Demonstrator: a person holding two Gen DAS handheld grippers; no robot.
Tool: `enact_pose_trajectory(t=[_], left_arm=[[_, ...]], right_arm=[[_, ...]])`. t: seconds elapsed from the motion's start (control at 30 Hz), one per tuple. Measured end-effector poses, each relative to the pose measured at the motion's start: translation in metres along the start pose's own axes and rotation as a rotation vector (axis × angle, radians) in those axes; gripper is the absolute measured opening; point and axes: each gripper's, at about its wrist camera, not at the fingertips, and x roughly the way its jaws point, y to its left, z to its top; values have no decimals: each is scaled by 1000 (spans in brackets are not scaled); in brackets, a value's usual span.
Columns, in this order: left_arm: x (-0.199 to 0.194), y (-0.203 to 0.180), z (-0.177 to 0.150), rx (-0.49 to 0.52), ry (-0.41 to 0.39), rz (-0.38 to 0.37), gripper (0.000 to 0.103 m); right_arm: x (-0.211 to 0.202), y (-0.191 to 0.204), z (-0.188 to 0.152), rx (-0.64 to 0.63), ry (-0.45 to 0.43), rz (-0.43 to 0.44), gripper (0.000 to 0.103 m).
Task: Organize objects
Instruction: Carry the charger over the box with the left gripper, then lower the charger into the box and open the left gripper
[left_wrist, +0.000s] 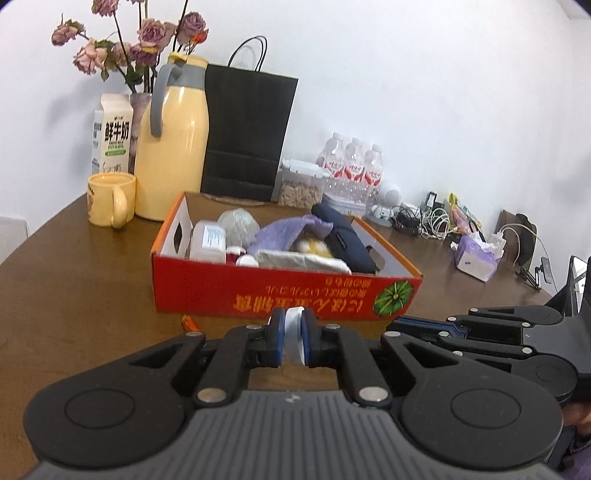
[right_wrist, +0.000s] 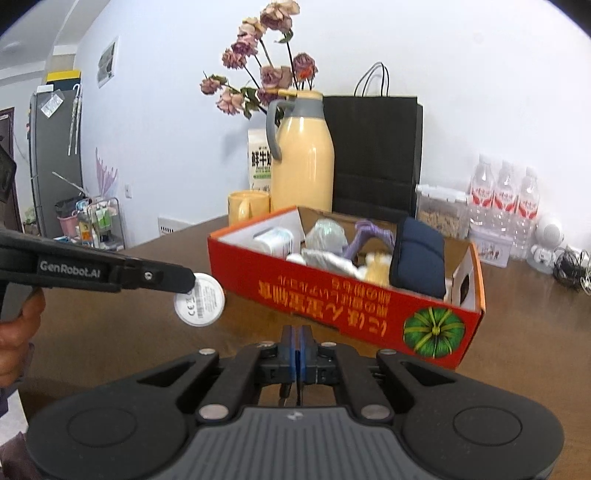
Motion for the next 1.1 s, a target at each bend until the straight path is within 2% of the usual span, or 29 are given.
enact_pose_trajectory(t=[0.37, 0.73, 0.97, 1.1], left_arm=[[24, 2, 40, 15, -67, 18, 10], [86, 14, 87, 15, -110, 49, 10], [132, 27, 95, 6, -74, 59, 10], [147, 30, 90, 24, -47, 91, 12]], right_arm=[[17, -7, 48, -24, -94, -11, 2], [86, -26, 108, -19, -147, -15, 2], [129, -49, 108, 29, -119, -33, 2], [143, -60, 98, 37, -85, -43, 2]])
